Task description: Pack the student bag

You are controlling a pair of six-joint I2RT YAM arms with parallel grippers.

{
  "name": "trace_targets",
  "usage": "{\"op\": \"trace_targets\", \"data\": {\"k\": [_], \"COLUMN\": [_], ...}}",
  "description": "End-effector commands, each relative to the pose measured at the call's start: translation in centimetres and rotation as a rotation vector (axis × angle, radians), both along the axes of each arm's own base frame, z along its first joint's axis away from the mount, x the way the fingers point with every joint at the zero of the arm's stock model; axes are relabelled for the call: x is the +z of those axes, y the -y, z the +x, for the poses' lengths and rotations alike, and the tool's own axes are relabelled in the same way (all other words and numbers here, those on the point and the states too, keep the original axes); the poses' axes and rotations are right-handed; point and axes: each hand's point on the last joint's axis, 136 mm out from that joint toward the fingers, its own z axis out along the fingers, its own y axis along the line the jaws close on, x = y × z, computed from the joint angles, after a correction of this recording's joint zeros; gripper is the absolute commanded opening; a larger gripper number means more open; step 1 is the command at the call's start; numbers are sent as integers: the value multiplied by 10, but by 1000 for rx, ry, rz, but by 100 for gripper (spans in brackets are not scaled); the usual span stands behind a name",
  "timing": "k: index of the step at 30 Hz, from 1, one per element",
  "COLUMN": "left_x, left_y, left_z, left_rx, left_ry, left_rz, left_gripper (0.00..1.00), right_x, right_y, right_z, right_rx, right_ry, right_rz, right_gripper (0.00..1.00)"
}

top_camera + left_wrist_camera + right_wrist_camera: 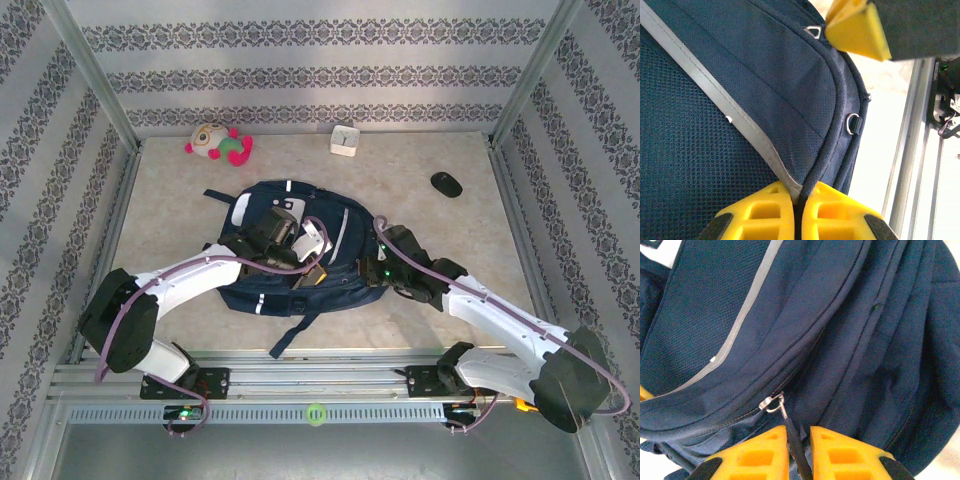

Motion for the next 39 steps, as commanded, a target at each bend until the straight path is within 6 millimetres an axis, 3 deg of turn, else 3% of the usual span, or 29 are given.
{"op": "trace_targets", "data": {"k": [1,10,15,24,30,36,39], "left_x": [-7,0,1,3,-3,-9,-13], "left_y": [-28,-32,-30,-33,-46,-89,-115], "left_z": [-13,-15,-16,-15,-7,-6,-12], "left_rx": [10,-31,-50,-40,5,10,-21], "left_ry": [-51,40,36,52,73,156,199], "left_rz": [84,76,72,81,158,359,483], "left_gripper": [0,0,0,0,0,2,5], "right_x": [-26,-25,-25,-17,-5,-9,-8], "right_y": [35,5,-10,-29,-34,-21,-34], "right_z": [0,6,4,6,0,-2,-11], "right_rx": [-45,185,285,394,441,325,337], "right_ry": [-52,-30,-41,-55,-46,-67,-78], "right_rz": [-101,40,91,118,122,119,204], "right_gripper": [17,20,32,37,11,0,0]}}
